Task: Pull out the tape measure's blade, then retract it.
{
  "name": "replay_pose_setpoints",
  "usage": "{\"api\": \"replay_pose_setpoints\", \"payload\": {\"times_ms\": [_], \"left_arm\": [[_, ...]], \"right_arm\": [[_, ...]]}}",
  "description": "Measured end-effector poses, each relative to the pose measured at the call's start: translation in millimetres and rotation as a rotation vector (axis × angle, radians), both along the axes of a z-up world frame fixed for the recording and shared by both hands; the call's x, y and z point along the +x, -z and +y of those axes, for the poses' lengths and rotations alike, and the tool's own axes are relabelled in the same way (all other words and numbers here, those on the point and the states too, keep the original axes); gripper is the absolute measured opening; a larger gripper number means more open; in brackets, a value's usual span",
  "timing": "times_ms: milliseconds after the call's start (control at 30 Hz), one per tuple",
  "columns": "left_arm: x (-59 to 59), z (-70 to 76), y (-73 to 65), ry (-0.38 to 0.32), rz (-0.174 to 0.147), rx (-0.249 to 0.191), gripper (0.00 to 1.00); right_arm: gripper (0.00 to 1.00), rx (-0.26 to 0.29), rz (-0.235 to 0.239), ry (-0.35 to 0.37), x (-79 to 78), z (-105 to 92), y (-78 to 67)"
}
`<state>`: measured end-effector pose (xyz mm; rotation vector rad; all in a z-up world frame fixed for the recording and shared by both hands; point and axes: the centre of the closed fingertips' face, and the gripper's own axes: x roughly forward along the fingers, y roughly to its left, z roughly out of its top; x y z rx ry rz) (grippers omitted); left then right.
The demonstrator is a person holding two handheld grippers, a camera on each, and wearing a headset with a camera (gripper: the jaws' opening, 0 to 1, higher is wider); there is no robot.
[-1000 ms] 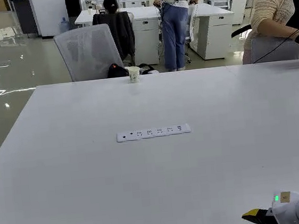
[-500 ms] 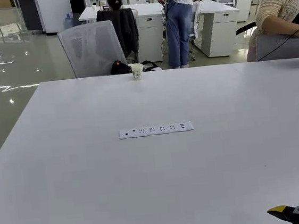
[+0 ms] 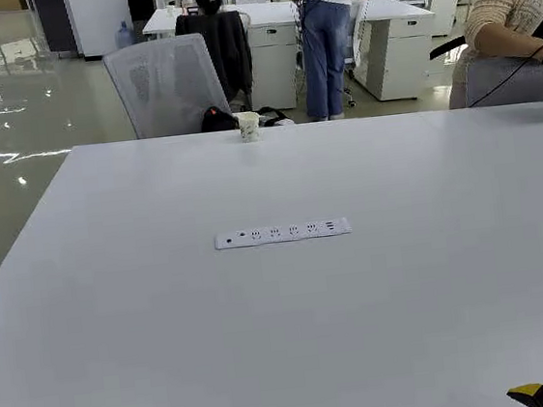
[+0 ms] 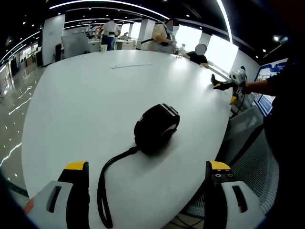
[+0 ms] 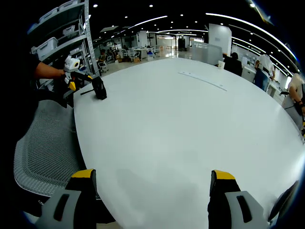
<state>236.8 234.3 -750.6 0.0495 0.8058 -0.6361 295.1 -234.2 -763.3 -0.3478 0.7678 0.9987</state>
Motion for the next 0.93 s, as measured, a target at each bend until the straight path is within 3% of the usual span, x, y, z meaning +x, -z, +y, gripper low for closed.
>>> {"api": "replay_pose_setpoints", "payload": {"times_ms": [167, 567, 933], "left_arm": [[-0.7, 0.9, 0.5, -0.005, -0.004, 0.000, 0.99], [-8.2, 0.5, 5.2, -0.006, 0.018, 0.000, 0.99], [-6.3, 1.9, 4.2, 0.001, 0.014, 0.014, 0.99]], "right_arm": [[0.99, 0.003, 0.004, 0.019, 2.6, -8.3, -0.6], [0.99, 0.024, 0.024, -0.001, -8.9, -0.7, 4.7], [0.99, 0.034, 0.027, 0.004, -8.7, -0.6, 2.4]]}}
